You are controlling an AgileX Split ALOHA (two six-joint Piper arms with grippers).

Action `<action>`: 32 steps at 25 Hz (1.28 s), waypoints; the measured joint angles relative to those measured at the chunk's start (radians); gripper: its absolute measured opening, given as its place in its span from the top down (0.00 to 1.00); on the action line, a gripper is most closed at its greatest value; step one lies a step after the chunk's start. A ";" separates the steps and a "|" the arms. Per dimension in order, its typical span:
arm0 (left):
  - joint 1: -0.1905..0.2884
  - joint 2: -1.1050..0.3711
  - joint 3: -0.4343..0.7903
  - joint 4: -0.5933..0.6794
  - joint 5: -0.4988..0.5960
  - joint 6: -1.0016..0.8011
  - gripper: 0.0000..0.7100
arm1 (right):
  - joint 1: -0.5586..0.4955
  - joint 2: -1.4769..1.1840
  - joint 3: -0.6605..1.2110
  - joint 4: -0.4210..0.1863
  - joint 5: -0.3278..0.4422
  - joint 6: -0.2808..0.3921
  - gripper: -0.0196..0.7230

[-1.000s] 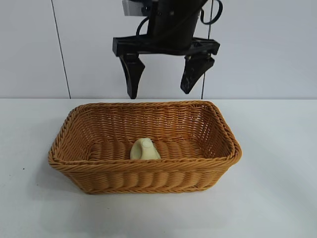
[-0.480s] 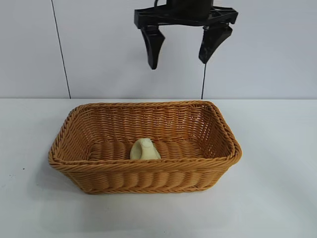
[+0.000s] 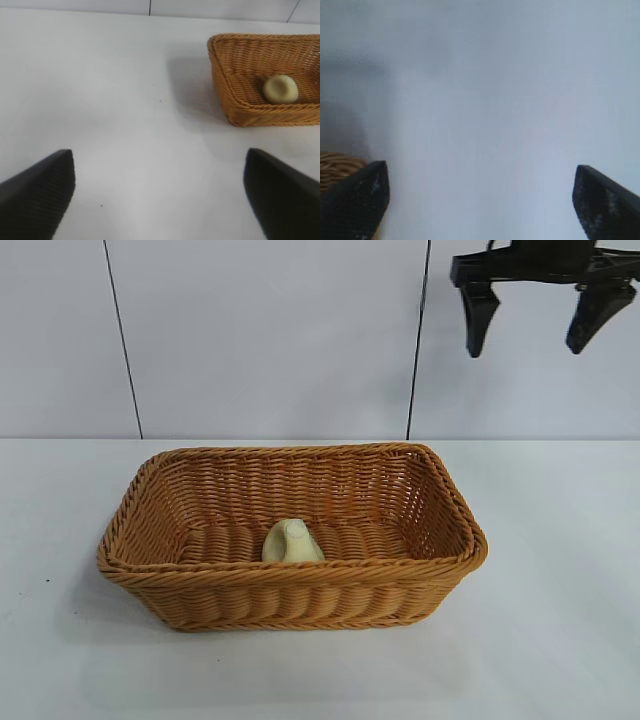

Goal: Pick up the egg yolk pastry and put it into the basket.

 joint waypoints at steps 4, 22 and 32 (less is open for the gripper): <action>0.000 0.000 0.000 0.000 0.000 0.000 0.05 | -0.092 0.000 0.000 -0.001 0.000 -0.002 0.04; 0.000 0.000 0.000 0.000 0.000 0.000 0.05 | -0.118 -0.248 0.440 0.094 0.007 -0.078 0.04; 0.000 0.000 0.000 0.001 0.001 0.000 0.05 | -0.118 -0.689 0.892 0.134 0.008 -0.091 0.04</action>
